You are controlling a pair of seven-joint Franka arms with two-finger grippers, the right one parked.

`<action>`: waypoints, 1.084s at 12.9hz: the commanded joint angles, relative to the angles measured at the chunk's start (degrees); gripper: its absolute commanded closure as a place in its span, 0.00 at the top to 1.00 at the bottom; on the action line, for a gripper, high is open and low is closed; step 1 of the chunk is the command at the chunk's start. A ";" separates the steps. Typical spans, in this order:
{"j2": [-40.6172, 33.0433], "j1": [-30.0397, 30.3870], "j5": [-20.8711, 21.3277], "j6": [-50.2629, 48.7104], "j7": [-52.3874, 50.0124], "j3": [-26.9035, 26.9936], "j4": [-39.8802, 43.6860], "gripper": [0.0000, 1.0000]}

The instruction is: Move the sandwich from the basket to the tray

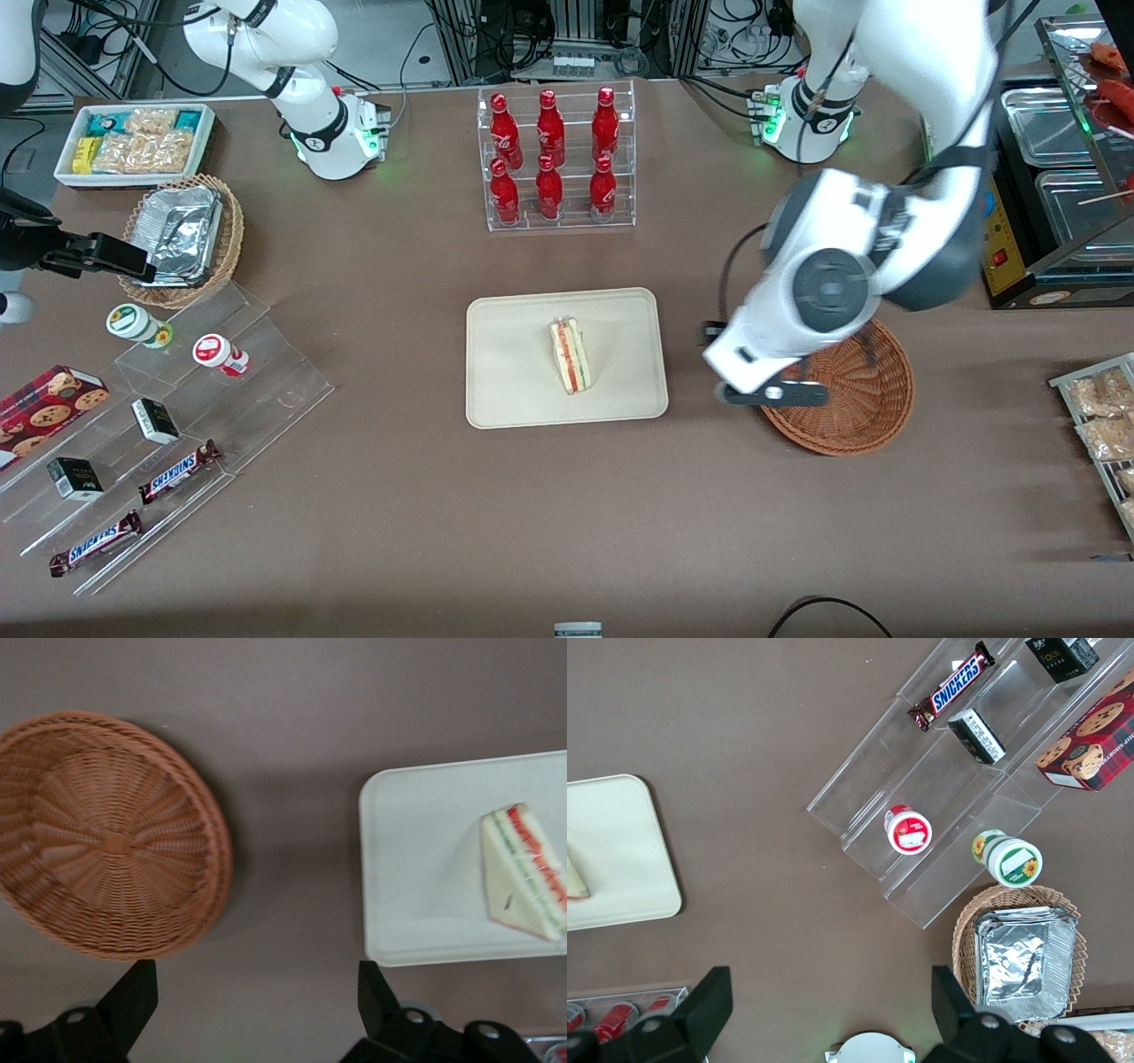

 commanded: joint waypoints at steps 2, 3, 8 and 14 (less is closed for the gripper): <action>-7.93 6.63 0.49 -1.03 7.86 -0.50 -7.69 1.00; -9.25 7.87 0.49 -0.95 9.00 -0.50 -8.82 1.00; -17.42 13.58 0.58 -3.22 13.32 -0.41 -12.79 1.00; -22.97 14.90 1.37 -6.30 13.32 -0.41 -15.25 1.00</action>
